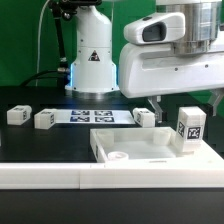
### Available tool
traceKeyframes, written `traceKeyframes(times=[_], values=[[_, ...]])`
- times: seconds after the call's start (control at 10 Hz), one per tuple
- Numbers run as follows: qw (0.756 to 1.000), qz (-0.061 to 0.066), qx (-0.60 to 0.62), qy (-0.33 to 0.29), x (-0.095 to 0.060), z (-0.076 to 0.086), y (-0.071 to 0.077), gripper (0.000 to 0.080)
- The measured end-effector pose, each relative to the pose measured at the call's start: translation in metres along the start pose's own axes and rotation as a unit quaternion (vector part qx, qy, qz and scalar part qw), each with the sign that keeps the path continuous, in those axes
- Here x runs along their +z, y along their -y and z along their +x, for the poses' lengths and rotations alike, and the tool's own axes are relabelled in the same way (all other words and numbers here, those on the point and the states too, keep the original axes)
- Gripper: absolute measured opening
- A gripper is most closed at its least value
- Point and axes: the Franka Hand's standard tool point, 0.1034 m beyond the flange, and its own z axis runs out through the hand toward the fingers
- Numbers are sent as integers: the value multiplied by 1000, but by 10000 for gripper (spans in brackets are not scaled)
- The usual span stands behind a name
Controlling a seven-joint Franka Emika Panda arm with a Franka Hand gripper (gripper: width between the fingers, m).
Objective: Assemble one leg
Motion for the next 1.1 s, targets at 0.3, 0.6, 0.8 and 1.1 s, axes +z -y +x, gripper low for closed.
traceKeyframes(times=[0.3,0.6,0.8,1.1], values=[[1000,0,0,0,0,0,0,286],[1000,0,11,0,0,0,0,291],[996,0,92,-6,1,0,6,291],[970,3,244,-14,2,1,10,292]])
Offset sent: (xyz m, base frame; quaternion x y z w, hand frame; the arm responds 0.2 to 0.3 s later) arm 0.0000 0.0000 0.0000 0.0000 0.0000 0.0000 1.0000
